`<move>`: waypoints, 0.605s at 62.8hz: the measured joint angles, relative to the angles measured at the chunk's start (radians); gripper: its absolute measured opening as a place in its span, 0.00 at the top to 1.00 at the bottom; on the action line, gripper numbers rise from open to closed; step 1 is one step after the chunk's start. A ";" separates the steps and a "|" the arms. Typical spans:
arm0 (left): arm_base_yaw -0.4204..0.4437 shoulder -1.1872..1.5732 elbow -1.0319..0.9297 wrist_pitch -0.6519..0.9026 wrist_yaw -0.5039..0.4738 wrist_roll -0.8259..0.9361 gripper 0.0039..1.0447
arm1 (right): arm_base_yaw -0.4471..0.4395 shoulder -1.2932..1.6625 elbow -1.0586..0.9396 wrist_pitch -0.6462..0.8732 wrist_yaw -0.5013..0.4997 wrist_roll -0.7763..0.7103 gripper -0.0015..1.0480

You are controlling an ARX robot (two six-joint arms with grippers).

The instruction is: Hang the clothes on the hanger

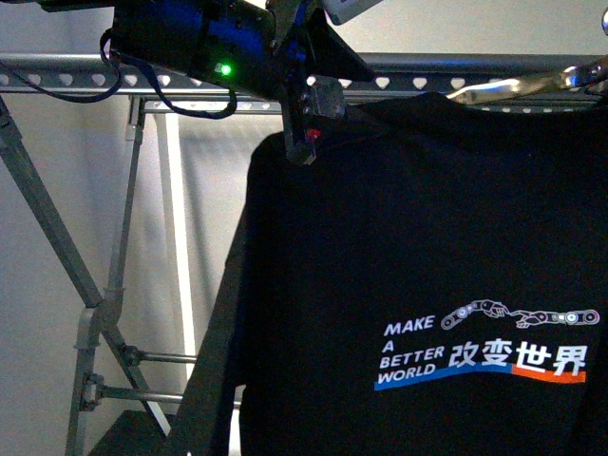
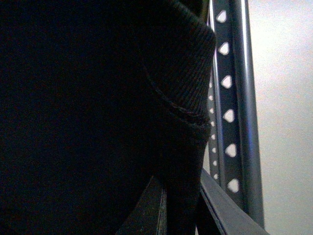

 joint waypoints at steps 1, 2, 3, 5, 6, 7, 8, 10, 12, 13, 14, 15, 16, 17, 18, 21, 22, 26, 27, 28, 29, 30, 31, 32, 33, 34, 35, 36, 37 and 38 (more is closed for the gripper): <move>0.000 0.000 0.000 0.000 0.000 0.000 0.29 | -0.002 -0.001 -0.002 -0.005 0.001 0.006 0.89; 0.000 0.000 0.000 0.000 0.000 0.000 0.27 | -0.005 -0.003 -0.002 -0.011 0.001 0.011 0.89; 0.000 0.000 0.000 0.000 0.000 0.000 0.24 | -0.009 -0.004 -0.003 -0.026 0.000 0.017 0.89; 0.000 0.000 0.000 0.000 0.000 0.000 0.20 | -0.014 -0.007 -0.005 -0.040 0.000 0.031 0.89; 0.000 0.000 0.000 0.000 0.000 0.000 0.17 | -0.018 -0.012 -0.009 -0.059 0.001 0.042 0.89; 0.000 0.000 0.000 0.000 0.000 0.000 0.15 | -0.021 -0.015 -0.010 -0.071 0.000 0.045 0.89; 0.000 0.000 0.000 0.000 0.000 0.000 0.13 | -0.023 -0.018 -0.013 -0.084 0.000 0.053 0.89; 0.000 0.000 0.000 0.001 0.000 0.000 0.08 | -0.030 -0.028 -0.019 -0.126 0.000 0.066 0.89; 0.000 0.000 0.000 0.001 0.000 0.000 0.05 | -0.034 -0.036 -0.024 -0.157 -0.002 0.076 0.89; 0.000 0.000 0.000 0.001 0.000 0.000 0.04 | -0.039 -0.043 -0.029 -0.188 -0.003 0.081 0.89; 0.000 0.000 0.000 0.001 0.000 0.000 0.04 | -0.042 -0.047 -0.031 -0.204 -0.005 0.085 0.89; 0.000 0.000 0.000 0.001 0.000 0.000 0.05 | -0.044 -0.051 -0.033 -0.222 -0.008 0.089 0.89; 0.000 0.000 0.000 0.001 0.000 0.000 0.06 | -0.049 -0.057 -0.036 -0.258 -0.013 0.092 0.89; 0.000 0.000 0.000 0.001 0.000 0.000 0.06 | -0.051 -0.061 -0.037 -0.277 -0.014 0.095 0.89; 0.000 0.000 0.000 0.001 0.000 0.000 0.06 | -0.057 -0.068 -0.040 -0.313 -0.020 0.099 0.89; 0.000 0.000 0.001 0.001 0.000 0.000 0.06 | -0.067 -0.083 -0.048 -0.380 -0.027 0.103 0.89; 0.000 0.000 0.001 0.001 0.000 0.000 0.06 | -0.069 -0.087 -0.050 -0.398 -0.031 0.104 0.89; -0.003 -0.001 -0.033 0.116 -0.079 -0.119 0.06 | -0.086 -0.104 -0.058 -0.486 -0.050 0.114 0.89; -0.003 -0.002 -0.046 0.165 -0.093 -0.139 0.06 | -0.089 -0.107 -0.059 -0.497 -0.054 0.116 0.89; -0.003 -0.002 -0.072 0.263 -0.153 -0.226 0.06 | -0.095 -0.112 -0.061 -0.520 -0.062 0.120 0.89; -0.003 -0.002 -0.084 0.309 -0.199 -0.297 0.06 | -0.098 -0.114 -0.062 -0.530 -0.066 0.122 0.89; -0.003 -0.002 -0.105 0.400 -0.256 -0.402 0.06 | -0.103 -0.119 -0.064 -0.548 -0.071 0.125 0.89; -0.003 -0.002 -0.112 0.439 -0.277 -0.454 0.06 | -0.106 -0.121 -0.064 -0.557 -0.077 0.128 0.89; -0.002 -0.001 -0.117 0.479 -0.300 -0.509 0.06 | -0.108 -0.123 -0.065 -0.565 -0.081 0.132 0.89; 0.001 0.003 -0.125 0.552 -0.343 -0.621 0.06 | -0.114 -0.127 -0.065 -0.581 -0.089 0.135 0.89; 0.003 0.005 -0.126 0.586 -0.365 -0.650 0.06 | -0.117 -0.129 -0.065 -0.590 -0.092 0.137 0.89; 0.005 0.006 -0.127 0.614 -0.386 -0.704 0.06 | -0.120 -0.131 -0.065 -0.599 -0.097 0.138 0.89; 0.010 0.008 -0.127 0.665 -0.426 -0.840 0.06 | -0.126 -0.134 -0.065 -0.612 -0.102 0.143 0.89; 0.013 0.007 -0.127 0.686 -0.444 -0.866 0.06 | -0.129 -0.136 -0.065 -0.625 -0.108 0.148 0.89; 0.016 0.008 -0.127 0.706 -0.461 -0.946 0.06 | -0.132 -0.137 -0.065 -0.633 -0.112 0.151 0.89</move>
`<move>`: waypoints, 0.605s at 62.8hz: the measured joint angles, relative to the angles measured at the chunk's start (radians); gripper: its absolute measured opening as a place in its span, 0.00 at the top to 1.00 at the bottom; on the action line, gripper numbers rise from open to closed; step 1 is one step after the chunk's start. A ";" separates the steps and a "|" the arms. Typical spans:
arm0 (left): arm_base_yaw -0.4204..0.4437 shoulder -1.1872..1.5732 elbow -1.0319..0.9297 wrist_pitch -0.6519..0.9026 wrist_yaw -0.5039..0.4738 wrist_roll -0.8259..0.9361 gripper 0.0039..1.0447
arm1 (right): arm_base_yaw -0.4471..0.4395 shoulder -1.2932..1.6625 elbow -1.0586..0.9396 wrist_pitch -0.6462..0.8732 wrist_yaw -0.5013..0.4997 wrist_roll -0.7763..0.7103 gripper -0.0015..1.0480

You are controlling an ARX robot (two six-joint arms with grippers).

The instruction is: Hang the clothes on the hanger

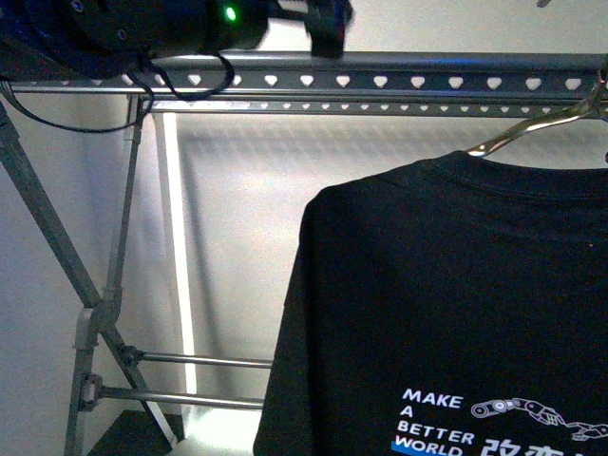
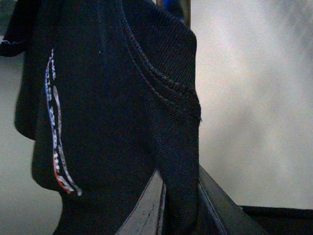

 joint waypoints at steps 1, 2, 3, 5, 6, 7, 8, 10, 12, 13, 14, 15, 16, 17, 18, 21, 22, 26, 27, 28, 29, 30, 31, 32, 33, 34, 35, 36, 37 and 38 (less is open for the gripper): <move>0.007 0.000 0.000 0.031 -0.031 -0.101 0.06 | -0.006 -0.001 0.000 -0.014 -0.009 0.006 0.89; 0.010 -0.001 0.001 0.043 -0.044 -0.126 0.06 | -0.009 -0.001 0.001 -0.021 -0.012 0.014 0.89; 0.014 -0.003 0.002 0.051 -0.057 -0.172 0.06 | -0.012 -0.001 0.002 -0.029 -0.017 0.019 0.89; 0.023 -0.010 0.003 0.062 -0.092 -0.328 0.06 | -0.020 -0.001 0.005 -0.056 -0.025 0.036 0.89; 0.028 -0.015 0.003 0.063 -0.111 -0.407 0.06 | -0.026 -0.001 0.008 -0.077 -0.031 0.051 0.89; 0.030 -0.017 0.003 0.063 -0.117 -0.425 0.06 | -0.029 -0.001 0.011 -0.088 -0.032 0.055 0.89; 0.032 -0.020 0.003 0.063 -0.123 -0.477 0.06 | -0.032 -0.001 0.013 -0.099 -0.036 0.066 0.89; 0.040 -0.026 0.003 0.064 -0.141 -0.566 0.06 | -0.039 -0.001 0.024 -0.129 -0.041 0.092 0.89; 0.045 -0.030 0.002 0.063 -0.152 -0.621 0.06 | -0.044 -0.001 0.039 -0.158 -0.046 0.119 0.89; 0.047 -0.032 0.002 0.062 -0.153 -0.639 0.06 | -0.045 -0.001 0.045 -0.169 -0.048 0.129 0.89; 0.048 -0.033 0.000 0.061 -0.156 -0.664 0.06 | -0.047 0.000 0.051 -0.180 -0.050 0.134 0.89; 0.048 -0.035 -0.003 0.058 -0.158 -0.685 0.06 | -0.048 0.000 0.063 -0.202 -0.056 0.161 0.89; 0.048 -0.036 -0.005 0.056 -0.159 -0.701 0.06 | -0.048 0.000 0.069 -0.211 -0.060 0.167 0.89; 0.048 -0.037 -0.007 0.054 -0.159 -0.706 0.06 | -0.049 0.000 0.074 -0.217 -0.063 0.185 0.89; 0.047 -0.039 -0.012 0.051 -0.158 -0.721 0.06 | -0.049 0.000 0.081 -0.219 -0.069 0.210 0.89; 0.041 -0.042 -0.028 0.050 -0.152 -0.740 0.06 | -0.049 0.000 0.094 -0.208 -0.084 0.270 0.89; 0.039 -0.042 -0.032 0.050 -0.150 -0.743 0.06 | -0.049 0.000 0.097 -0.202 -0.085 0.287 0.89; 0.024 -0.046 -0.055 0.051 -0.144 -0.749 0.06 | -0.047 0.000 0.113 -0.161 -0.087 0.399 0.89; 0.021 -0.047 -0.058 0.053 -0.142 -0.750 0.06 | -0.046 0.000 0.115 -0.153 -0.087 0.420 0.89; 0.016 -0.048 -0.066 0.061 -0.139 -0.749 0.06 | -0.045 0.000 0.121 -0.143 -0.085 0.461 0.89; 0.010 -0.049 -0.073 0.072 -0.137 -0.748 0.06 | -0.044 0.000 0.127 -0.138 -0.079 0.504 0.89; 0.005 -0.050 -0.077 0.076 -0.134 -0.747 0.06 | -0.043 0.000 0.135 -0.137 -0.068 0.549 0.89; 0.000 -0.051 -0.080 0.072 -0.136 -0.742 0.06 | -0.040 0.000 0.143 -0.137 -0.055 0.584 0.89; -0.003 -0.052 -0.081 0.070 -0.137 -0.741 0.06 | -0.039 0.000 0.145 -0.135 -0.051 0.619 0.89; -0.008 -0.055 -0.085 0.066 -0.139 -0.734 0.06 | -0.037 0.000 0.148 -0.129 -0.047 0.665 0.89; -0.010 -0.057 -0.087 0.066 -0.140 -0.731 0.06 | -0.036 0.000 0.150 -0.125 -0.044 0.688 0.89; -0.012 -0.059 -0.089 0.066 -0.141 -0.729 0.06 | -0.035 0.000 0.152 -0.120 -0.042 0.699 0.89; -0.016 -0.061 -0.093 0.066 -0.144 -0.726 0.06 | -0.032 0.000 0.155 -0.111 -0.037 0.742 0.89; -0.018 -0.063 -0.095 0.066 -0.145 -0.724 0.06 | -0.032 0.000 0.157 -0.108 -0.032 0.763 0.89; -0.021 -0.067 -0.097 0.066 -0.147 -0.721 0.06 | -0.030 0.000 0.160 -0.101 -0.024 0.807 0.89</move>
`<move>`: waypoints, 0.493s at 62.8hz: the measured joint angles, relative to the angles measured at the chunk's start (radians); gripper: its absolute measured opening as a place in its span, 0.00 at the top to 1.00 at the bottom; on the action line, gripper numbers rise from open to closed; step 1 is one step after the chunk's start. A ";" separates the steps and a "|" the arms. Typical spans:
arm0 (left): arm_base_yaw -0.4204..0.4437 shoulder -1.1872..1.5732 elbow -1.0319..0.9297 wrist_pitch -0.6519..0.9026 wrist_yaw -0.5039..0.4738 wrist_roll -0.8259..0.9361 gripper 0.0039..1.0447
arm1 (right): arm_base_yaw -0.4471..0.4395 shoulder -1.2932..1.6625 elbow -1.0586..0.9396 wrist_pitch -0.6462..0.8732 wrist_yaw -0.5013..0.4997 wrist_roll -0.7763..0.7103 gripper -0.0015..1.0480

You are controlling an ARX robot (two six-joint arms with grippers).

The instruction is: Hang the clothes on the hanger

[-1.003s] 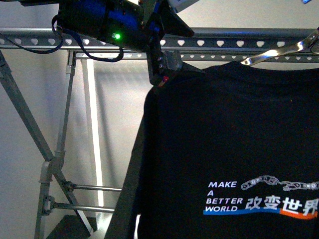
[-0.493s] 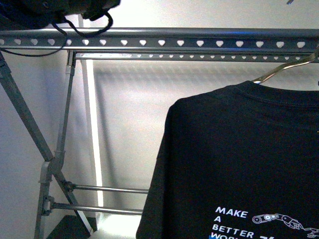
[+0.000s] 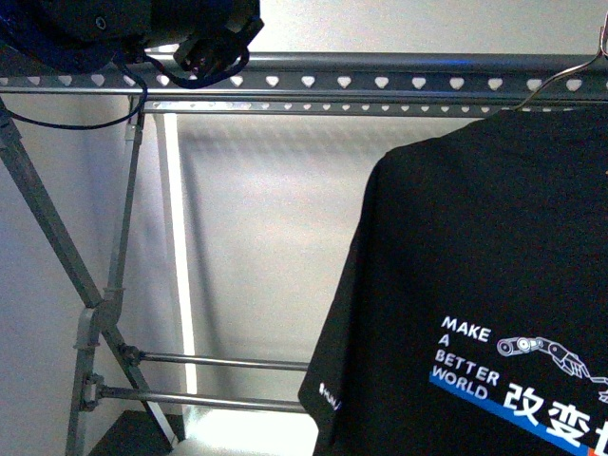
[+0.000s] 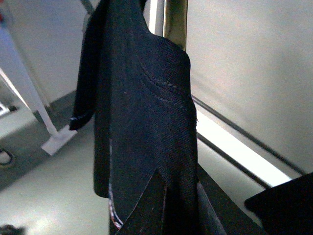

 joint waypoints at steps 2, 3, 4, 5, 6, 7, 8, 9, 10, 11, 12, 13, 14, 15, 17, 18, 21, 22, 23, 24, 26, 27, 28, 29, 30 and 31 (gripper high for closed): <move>-0.006 -0.008 -0.002 -0.008 -0.027 0.014 0.06 | 0.005 0.000 0.004 0.005 0.013 0.060 0.89; -0.009 -0.013 -0.001 -0.024 -0.049 0.030 0.07 | 0.007 0.000 0.005 0.006 0.016 0.079 0.89; -0.014 -0.027 0.001 -0.086 -0.113 0.080 0.10 | 0.011 -0.001 0.006 0.011 0.024 0.119 0.89; -0.014 -0.037 0.001 -0.126 -0.146 0.089 0.11 | 0.013 -0.001 0.008 0.012 0.030 0.135 0.89; -0.014 -0.060 -0.008 -0.205 -0.210 0.149 0.15 | 0.018 -0.002 0.010 0.013 0.044 0.157 0.89; -0.014 -0.075 -0.018 -0.242 -0.242 0.163 0.16 | 0.021 -0.003 0.011 0.014 0.051 0.177 0.89; -0.013 -0.106 -0.045 -0.304 -0.292 0.224 0.20 | 0.027 -0.003 0.013 0.016 0.063 0.198 0.89; -0.011 -0.123 -0.063 -0.332 -0.304 0.237 0.22 | 0.030 -0.003 0.014 0.016 0.069 0.207 0.89; -0.005 -0.158 -0.101 -0.369 -0.347 0.287 0.25 | 0.035 -0.003 0.017 0.016 0.077 0.220 0.89; -0.002 -0.174 -0.124 -0.378 -0.359 0.321 0.27 | 0.038 -0.003 0.018 0.017 0.087 0.229 0.89; 0.002 -0.190 -0.146 -0.381 -0.365 0.343 0.28 | 0.040 -0.003 0.018 0.018 0.095 0.243 0.89; 0.010 -0.223 -0.193 -0.379 -0.372 0.372 0.32 | 0.045 -0.002 0.020 0.020 0.114 0.260 0.89; 0.014 -0.240 -0.218 -0.375 -0.373 0.397 0.34 | 0.048 -0.002 0.022 0.021 0.123 0.268 0.89; 0.023 -0.270 -0.266 -0.362 -0.373 0.418 0.37 | 0.053 0.000 0.026 0.024 0.140 0.278 0.89; 0.034 -0.319 -0.338 -0.336 -0.370 0.454 0.42 | 0.058 0.002 0.032 0.033 0.163 0.291 0.89; 0.039 -0.333 -0.362 -0.326 -0.367 0.467 0.44 | 0.060 0.003 0.035 0.035 0.171 0.297 0.89; 0.055 -0.391 -0.456 -0.284 -0.355 0.493 0.51 | 0.066 0.013 0.058 0.042 0.199 0.325 0.89; 0.063 -0.416 -0.501 -0.264 -0.352 0.504 0.54 | 0.069 0.018 0.069 0.046 0.210 0.336 0.89; 0.067 -0.427 -0.522 -0.255 -0.349 0.510 0.56 | 0.070 0.022 0.076 0.048 0.216 0.338 0.89; 0.075 -0.451 -0.565 -0.236 -0.346 0.518 0.59 | 0.073 0.029 0.089 0.054 0.229 0.347 0.89; 0.086 -0.481 -0.626 -0.209 -0.336 0.528 0.65 | 0.079 0.040 0.111 0.059 0.250 0.363 0.89; 0.090 -0.490 -0.645 -0.201 -0.334 0.531 0.66 | 0.080 0.044 0.118 0.059 0.255 0.366 0.89; 0.097 -0.507 -0.683 -0.186 -0.328 0.535 0.70 | 0.084 0.051 0.135 0.059 0.262 0.378 0.89; 0.100 -0.515 -0.702 -0.179 -0.325 0.539 0.71 | 0.085 0.056 0.143 0.059 0.266 0.382 0.89; 0.108 -0.537 -0.754 -0.158 -0.316 0.543 0.77 | 0.091 0.070 0.169 0.055 0.274 0.394 0.89; 0.112 -0.550 -0.788 -0.145 -0.310 0.545 0.80 | 0.094 0.081 0.189 0.048 0.282 0.400 0.89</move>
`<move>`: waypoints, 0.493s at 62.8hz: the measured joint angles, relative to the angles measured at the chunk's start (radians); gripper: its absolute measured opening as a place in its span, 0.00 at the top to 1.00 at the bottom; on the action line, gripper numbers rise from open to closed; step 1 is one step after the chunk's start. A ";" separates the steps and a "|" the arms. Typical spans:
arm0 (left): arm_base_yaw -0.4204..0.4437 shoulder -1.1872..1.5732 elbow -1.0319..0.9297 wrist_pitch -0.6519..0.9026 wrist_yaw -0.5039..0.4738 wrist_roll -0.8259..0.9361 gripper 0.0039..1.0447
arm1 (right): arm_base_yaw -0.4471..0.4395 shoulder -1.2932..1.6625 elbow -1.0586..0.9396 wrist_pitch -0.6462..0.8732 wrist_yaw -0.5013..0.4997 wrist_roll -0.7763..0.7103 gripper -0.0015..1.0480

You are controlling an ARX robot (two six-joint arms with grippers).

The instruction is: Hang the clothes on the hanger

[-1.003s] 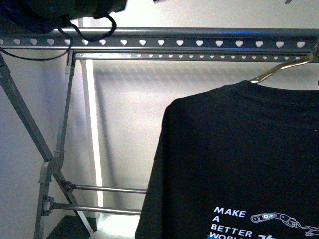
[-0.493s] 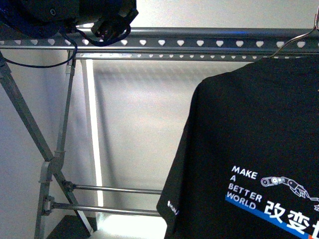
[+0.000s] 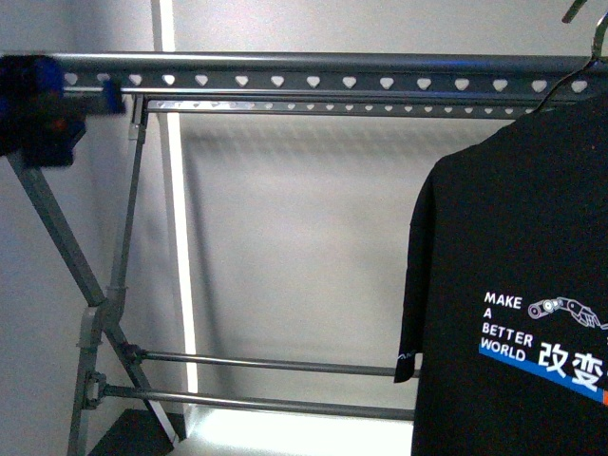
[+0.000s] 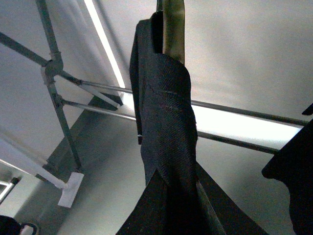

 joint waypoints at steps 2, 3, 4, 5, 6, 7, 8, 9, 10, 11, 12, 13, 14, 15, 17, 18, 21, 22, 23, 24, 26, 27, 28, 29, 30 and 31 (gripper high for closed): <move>0.009 -0.024 -0.062 0.023 0.014 0.005 0.87 | 0.005 0.023 0.040 -0.018 0.021 0.011 0.89; 0.013 -0.035 -0.091 0.034 0.019 0.006 0.90 | 0.007 0.035 0.059 -0.027 0.030 0.015 0.89; 0.019 -0.053 -0.132 0.048 0.031 0.009 0.95 | 0.008 0.055 0.087 -0.040 0.046 0.024 0.89; 0.023 -0.066 -0.158 0.057 0.037 0.009 0.98 | 0.008 0.069 0.108 -0.049 0.058 0.030 0.89; 0.027 -0.079 -0.180 0.066 0.040 0.010 0.98 | 0.008 0.082 0.126 -0.057 0.069 0.037 0.89; 0.029 -0.085 -0.192 0.071 0.042 0.011 0.97 | 0.008 0.089 0.136 -0.061 0.074 0.041 0.89; 0.033 -0.098 -0.214 0.079 0.048 0.014 0.97 | 0.009 0.103 0.154 -0.066 0.083 0.049 0.89; 0.036 -0.106 -0.225 0.084 0.051 0.014 0.97 | 0.009 0.109 0.164 -0.068 0.087 0.052 0.89; 0.041 -0.120 -0.246 0.092 0.055 0.016 0.97 | 0.009 0.121 0.180 -0.074 0.097 0.061 0.89; 0.045 -0.134 -0.266 0.099 0.057 0.016 0.97 | 0.009 0.134 0.198 -0.079 0.106 0.070 0.89; 0.050 -0.148 -0.284 0.106 0.061 0.016 0.97 | 0.009 0.146 0.214 -0.082 0.113 0.076 0.89; 0.052 -0.154 -0.293 0.109 0.062 0.016 0.97 | 0.009 0.151 0.221 -0.084 0.116 0.081 0.89; 0.057 -0.167 -0.311 0.115 0.064 0.016 0.97 | 0.010 0.163 0.236 -0.087 0.124 0.090 0.89; 0.063 -0.185 -0.336 0.123 0.070 0.016 0.97 | 0.012 0.179 0.258 -0.093 0.136 0.100 0.89; 0.069 -0.201 -0.360 0.129 0.076 0.017 0.97 | 0.015 0.193 0.278 -0.097 0.147 0.109 0.89; 0.073 -0.213 -0.377 0.133 0.079 0.017 0.97 | 0.017 0.201 0.292 -0.100 0.154 0.114 0.89; 0.082 -0.240 -0.415 0.141 0.088 0.017 0.97 | 0.024 0.222 0.323 -0.109 0.171 0.122 0.90; 0.084 -0.245 -0.422 0.142 0.090 0.017 0.97 | 0.025 0.225 0.330 -0.112 0.174 0.123 0.90; 0.087 -0.256 -0.435 0.144 0.092 0.017 0.97 | 0.028 0.233 0.343 -0.116 0.182 0.126 0.90; 0.090 -0.267 -0.449 0.146 0.095 0.017 0.97 | 0.031 0.242 0.357 -0.119 0.187 0.128 0.90; 0.095 -0.288 -0.475 0.148 0.102 0.017 0.97 | 0.037 0.259 0.386 -0.125 0.194 0.135 0.90; 0.100 -0.304 -0.492 0.148 0.105 0.017 0.97 | 0.042 0.270 0.407 -0.133 0.203 0.138 0.90; 0.101 -0.315 -0.503 0.148 0.109 0.017 0.97 | 0.044 0.278 0.422 -0.138 0.209 0.140 0.90; 0.104 -0.325 -0.512 0.149 0.112 0.017 0.97 | 0.047 0.288 0.439 -0.145 0.214 0.142 0.90; 0.107 -0.335 -0.522 0.149 0.113 0.017 0.97 | 0.050 0.296 0.457 -0.153 0.220 0.145 0.90; 0.109 -0.345 -0.532 0.149 0.115 0.017 0.97 | 0.053 0.307 0.475 -0.160 0.226 0.146 0.90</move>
